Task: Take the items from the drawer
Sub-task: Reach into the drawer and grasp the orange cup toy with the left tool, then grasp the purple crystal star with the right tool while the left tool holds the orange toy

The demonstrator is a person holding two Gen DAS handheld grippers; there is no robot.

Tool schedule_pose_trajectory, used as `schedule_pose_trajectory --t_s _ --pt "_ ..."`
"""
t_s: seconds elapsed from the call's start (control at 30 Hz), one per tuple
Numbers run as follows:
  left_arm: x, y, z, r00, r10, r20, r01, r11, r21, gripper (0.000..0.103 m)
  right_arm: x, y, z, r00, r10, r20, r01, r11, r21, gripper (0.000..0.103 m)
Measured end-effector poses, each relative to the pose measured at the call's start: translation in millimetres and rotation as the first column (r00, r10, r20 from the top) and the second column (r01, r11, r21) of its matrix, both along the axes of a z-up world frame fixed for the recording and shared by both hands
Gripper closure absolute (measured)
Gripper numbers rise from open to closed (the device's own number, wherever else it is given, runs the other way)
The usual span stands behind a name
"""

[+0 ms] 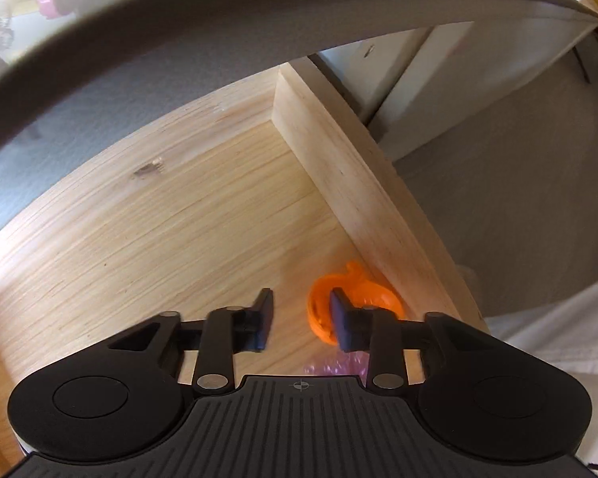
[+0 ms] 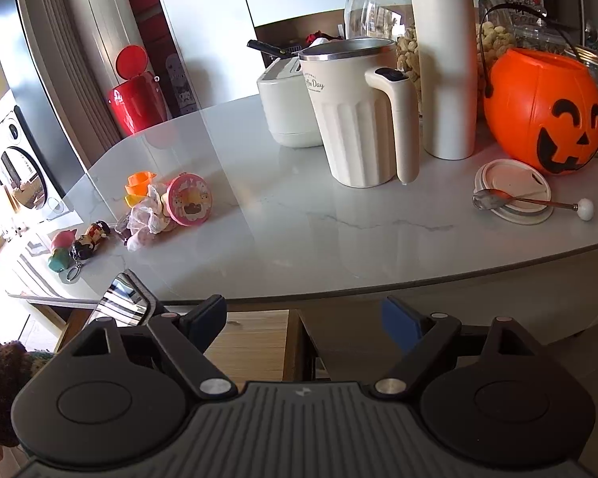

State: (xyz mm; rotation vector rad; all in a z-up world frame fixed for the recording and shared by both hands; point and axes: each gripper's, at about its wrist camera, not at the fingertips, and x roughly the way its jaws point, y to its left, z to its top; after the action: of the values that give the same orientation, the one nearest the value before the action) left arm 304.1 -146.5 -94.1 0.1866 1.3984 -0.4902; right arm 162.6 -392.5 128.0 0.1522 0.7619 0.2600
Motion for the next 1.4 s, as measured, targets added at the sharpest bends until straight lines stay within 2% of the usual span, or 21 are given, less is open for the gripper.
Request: schedule_pose_trajectory --t_s 0.03,0.13,0.23,0.3,0.47,0.57,0.63,0.73,0.77,0.8,0.87,0.93,1.0,1.1,1.17,1.23,1.27,1.33,1.4 --pt "-0.4 -1.0 -1.5 1.0 -0.013 -0.009 0.013 1.0 -0.009 0.095 0.2 0.3 -0.8 1.0 -0.001 -0.001 0.001 1.0 -0.002 0.016" --pt "-6.9 0.5 5.4 0.998 -0.057 0.01 0.057 0.997 -0.057 0.093 1.0 1.6 -1.2 1.0 -0.004 -0.005 0.004 1.0 -0.011 0.015" --pt "-17.3 8.4 16.9 0.993 -0.105 0.046 0.108 0.992 -0.062 0.093 0.8 3.8 -2.4 1.0 -0.003 -0.009 0.003 0.999 -0.033 0.014" --pt "-24.5 22.3 29.5 0.992 -0.103 0.079 0.109 0.99 -0.084 0.093 1.8 6.6 -3.6 1.0 -0.001 -0.017 0.001 0.999 -0.051 0.014" --pt "-53.9 91.1 65.5 0.987 -0.01 0.159 0.04 0.981 -0.189 0.093 4.9 19.8 -8.5 0.999 0.023 -0.045 -0.028 0.992 -0.12 0.013" --pt "-72.2 137.5 74.9 0.979 0.07 0.19 -0.031 0.979 -0.201 0.093 10.1 35.5 -14.0 0.994 0.064 -0.093 -0.079 0.982 -0.173 0.013" --pt "-82.9 163.3 81.3 0.97 0.121 0.211 -0.079 0.977 -0.198 0.093 15.9 48.4 -20.4 0.98 0.11 -0.165 -0.137 0.978 -0.16 0.013" --pt "-95.3 207.6 82.6 0.951 0.211 0.225 -0.161 0.962 -0.221 0.093 28.1 77.1 -38.6 0.92 0.208 -0.333 -0.254 0.962 -0.1 0.013" --pt "-99.2 217.4 80.9 0.945 0.243 0.219 -0.19 0.953 -0.237 0.093 32.3 90.6 -47.8 0.884 0.243 -0.399 -0.298 0.951 -0.083 0.017" --pt "-100.6 223.3 82.9 0.939 0.274 0.21 -0.219 0.943 -0.251 0.093 36.0 100.7 -55.3 0.857 0.258 -0.446 -0.324 0.943 -0.078 0.025" --pt "-102.6 233.1 87.1 0.93 0.293 0.219 -0.233 0.936 -0.265 0.093 40.2 130.5 -78.8 0.783 0.269 -0.561 -0.385 0.918 -0.098 0.038" --pt "-109.0 240.8 96.5 0.929 0.289 0.232 -0.21 0.926 -0.313 0.093 44.3 150.7 -97.4 0.737 0.243 -0.63 -0.413 0.901 -0.135 0.041" --pt "-114.5 244.4 104.0 0.928 0.284 0.24 -0.188 0.915 -0.356 0.093 49.2 164.7 -113.0 0.707 0.196 -0.68 -0.407 0.898 -0.164 0.041" --pt "-120.8 249.3 109.8 0.921 0.291 0.258 -0.179 0.907 -0.382 0.093 60.4 178.7 -130.0 0.669 0.11 -0.735 -0.355 0.916 -0.187 0.041" --pt "-119.9 243.6 108.6 0.92 0.302 0.249 -0.19 0.9 -0.392 0.093 67.2 184.8 -136.3 0.652 0.075 -0.754 -0.354 0.91 -0.216 0.041" --pt "-121.1 246.6 108.1 0.92 0.309 0.239 -0.199 0.897 -0.394 0.093 72.5 192.3 -141.6 0.639 0.063 -0.766 -0.393 0.883 -0.256 0.038" --pt "-120.9 246.7 107.6 0.921 0.311 0.234 -0.202 0.896 -0.395 0.093 74.7 197.1 -145.9 0.62 0.068 -0.781 -0.437 0.857 -0.273 0.031" --pt "-120.8 249.7 105.7 0.922 0.319 0.22 -0.213 0.891 -0.401 0.093 74.6 207.3 -152.0 0.582 0.096 -0.807 -0.513 0.814 -0.273 0.029" --pt "-120.6 251.0 104.4 0.922 0.322 0.215 -0.219 0.891 -0.398 0.093 72.1 221.4 -156.9 0.541 0.144 -0.828 -0.613 0.742 -0.271 0.029"
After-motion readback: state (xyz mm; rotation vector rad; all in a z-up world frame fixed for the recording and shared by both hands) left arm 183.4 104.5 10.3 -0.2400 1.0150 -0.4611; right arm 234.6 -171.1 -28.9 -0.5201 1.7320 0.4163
